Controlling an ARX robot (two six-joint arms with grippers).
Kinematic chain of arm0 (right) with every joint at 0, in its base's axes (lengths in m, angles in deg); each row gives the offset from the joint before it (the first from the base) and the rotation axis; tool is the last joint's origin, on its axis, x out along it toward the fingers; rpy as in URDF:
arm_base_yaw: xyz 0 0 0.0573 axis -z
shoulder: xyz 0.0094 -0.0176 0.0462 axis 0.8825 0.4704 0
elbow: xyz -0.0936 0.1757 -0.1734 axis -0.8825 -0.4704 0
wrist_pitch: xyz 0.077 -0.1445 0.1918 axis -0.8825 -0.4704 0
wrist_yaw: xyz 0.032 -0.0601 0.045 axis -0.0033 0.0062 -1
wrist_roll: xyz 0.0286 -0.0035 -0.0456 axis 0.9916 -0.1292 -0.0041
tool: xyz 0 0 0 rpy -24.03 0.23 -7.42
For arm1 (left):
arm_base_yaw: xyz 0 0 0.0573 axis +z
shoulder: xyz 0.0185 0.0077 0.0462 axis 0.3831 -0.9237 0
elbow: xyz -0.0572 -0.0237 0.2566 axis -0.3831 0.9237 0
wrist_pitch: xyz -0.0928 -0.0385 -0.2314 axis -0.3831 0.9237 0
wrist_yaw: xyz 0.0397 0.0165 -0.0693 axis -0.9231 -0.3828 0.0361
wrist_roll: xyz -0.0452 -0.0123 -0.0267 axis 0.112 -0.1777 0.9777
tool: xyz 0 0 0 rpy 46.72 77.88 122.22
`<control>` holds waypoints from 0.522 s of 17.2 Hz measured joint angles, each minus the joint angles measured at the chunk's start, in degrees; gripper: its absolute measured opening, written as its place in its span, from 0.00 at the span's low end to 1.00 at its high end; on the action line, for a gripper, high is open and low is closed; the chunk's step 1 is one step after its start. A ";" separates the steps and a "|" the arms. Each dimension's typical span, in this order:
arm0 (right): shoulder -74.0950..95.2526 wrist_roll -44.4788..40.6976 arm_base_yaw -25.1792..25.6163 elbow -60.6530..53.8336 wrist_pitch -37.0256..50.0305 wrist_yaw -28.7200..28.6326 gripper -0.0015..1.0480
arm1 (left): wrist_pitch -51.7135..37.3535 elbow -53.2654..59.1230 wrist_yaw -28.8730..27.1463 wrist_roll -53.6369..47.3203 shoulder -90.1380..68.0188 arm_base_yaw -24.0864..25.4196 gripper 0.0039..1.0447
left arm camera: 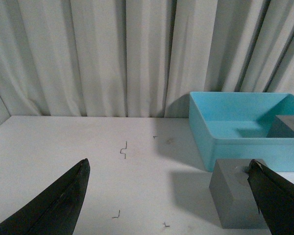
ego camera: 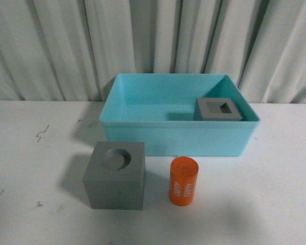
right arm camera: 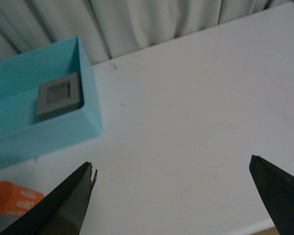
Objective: Place gray and orange parts in blue box
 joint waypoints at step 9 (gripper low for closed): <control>-11.39 -11.23 -4.13 -17.42 32.04 -4.31 0.16 | 0.00 0.00 0.00 0.00 0.00 0.00 0.94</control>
